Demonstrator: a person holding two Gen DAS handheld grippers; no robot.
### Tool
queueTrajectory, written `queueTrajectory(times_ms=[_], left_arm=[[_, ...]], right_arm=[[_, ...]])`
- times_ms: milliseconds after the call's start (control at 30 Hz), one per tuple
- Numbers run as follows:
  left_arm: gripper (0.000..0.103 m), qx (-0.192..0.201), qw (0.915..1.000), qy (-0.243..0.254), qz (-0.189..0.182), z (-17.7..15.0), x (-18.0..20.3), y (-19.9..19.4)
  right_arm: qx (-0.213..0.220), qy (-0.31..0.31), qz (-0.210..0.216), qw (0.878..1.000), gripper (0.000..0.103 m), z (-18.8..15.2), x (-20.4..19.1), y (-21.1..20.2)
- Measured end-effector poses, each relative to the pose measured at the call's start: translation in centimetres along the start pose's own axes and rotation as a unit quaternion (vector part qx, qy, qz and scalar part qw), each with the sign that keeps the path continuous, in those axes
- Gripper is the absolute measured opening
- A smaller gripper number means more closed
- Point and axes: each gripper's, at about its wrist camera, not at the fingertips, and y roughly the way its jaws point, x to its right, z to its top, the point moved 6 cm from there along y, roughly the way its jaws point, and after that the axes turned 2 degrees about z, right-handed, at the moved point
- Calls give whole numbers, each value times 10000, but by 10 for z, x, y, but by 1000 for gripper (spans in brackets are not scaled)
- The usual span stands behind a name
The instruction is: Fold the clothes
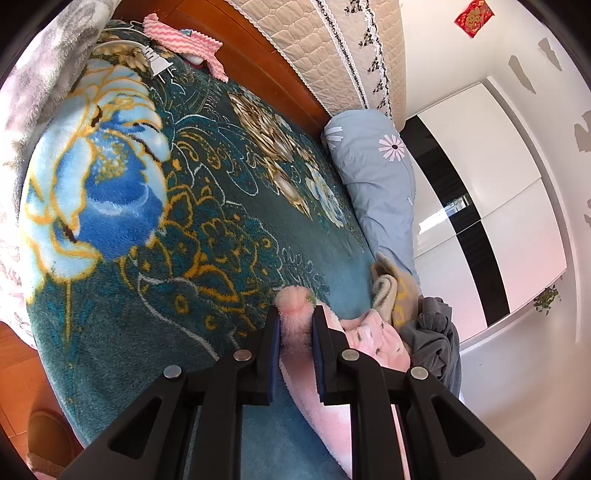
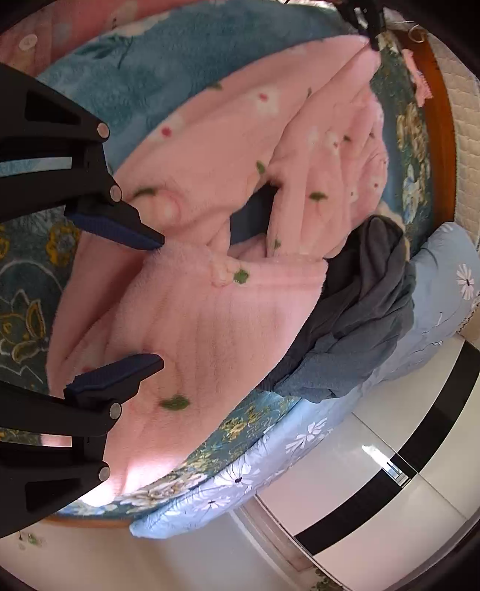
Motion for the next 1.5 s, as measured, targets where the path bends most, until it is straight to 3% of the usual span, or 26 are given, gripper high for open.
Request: queueTrajectory(times_ms=[67, 100, 133, 233, 300, 367, 433, 533, 600, 700, 767, 833, 900, 1033, 1133, 1233, 1333, 1400, 1467, 1500], left_arm=[[14, 0, 10000, 8, 5, 0, 0, 0], [14, 1, 10000, 18, 14, 0, 0, 1], [14, 1, 10000, 28, 22, 0, 0, 1], [14, 0, 10000, 45, 12, 0, 1, 1], [14, 14, 10000, 78, 1, 1, 2, 0], [14, 34, 9999, 122, 1, 1, 4, 0], [14, 45, 9999, 148, -2, 2, 5, 0], [14, 35, 9999, 152, -3, 3, 5, 1], [14, 28, 9999, 148, 4, 3, 5, 2], [14, 24, 9999, 156, 27, 3, 5, 3], [14, 22, 9999, 154, 50, 3, 4, 4], [14, 25, 9999, 141, 84, 3, 3, 5], [14, 34, 9999, 130, 109, 3, 2, 5], [15, 185, 9997, 166, 18, 6, 6, 2], [15, 332, 9990, 261, -123, 8, 15, -3], [15, 409, 9979, 426, -272, 9, 24, -5], [15, 448, 9970, 614, -120, 8, 28, -4], [15, 389, 9978, 539, -40, 8, 23, -1], [15, 318, 9987, 397, -13, 7, 16, 1], [15, 296, 9989, 357, 2, 6, 13, 1]], right_arm=[[-86, 79, -53, 9999, 53, 6, 3, 8], [-86, 214, 6, 9997, 30, 11, 7, 10], [-87, 348, 64, 9993, 13, 16, 11, 11], [155, 1007, 389, 9940, 9, 38, 37, 3], [473, 1687, 710, 9820, 9, 55, 68, -12], [859, 2457, 1032, 9600, 8, 72, 106, -32], [1300, 3000, 914, 9406, 8, 83, 151, -58], [1906, 3767, 410, 9056, 7, 80, 229, -93], [2116, 4407, -109, 8723, 7, 58, 282, -105], [1805, 5227, -650, 8306, 7, 9, 338, -87], [1286, 5612, -710, 8145, 7, -27, 349, -57], [904, 6025, -571, 7909, 7, -67, 346, -28], [785, 6376, -343, 7656, 7, -101, 339, -9], [1041, 6756, -200, 7296, 6, -148, 329, -37], [1508, 6758, -274, 7210, 5, -158, 345, -84], [1915, 6548, -529, 7292, 5, -145, 365, -133], [1915, 6288, -742, 7499, 5, -122, 375, -141], [1495, 6228, -651, 7652, 5, -107, 374, -106], [786, 6137, -570, 7835, 5, -94, 367, -49], [505, 6132, -558, 7863, 5, -93, 358, -23]])
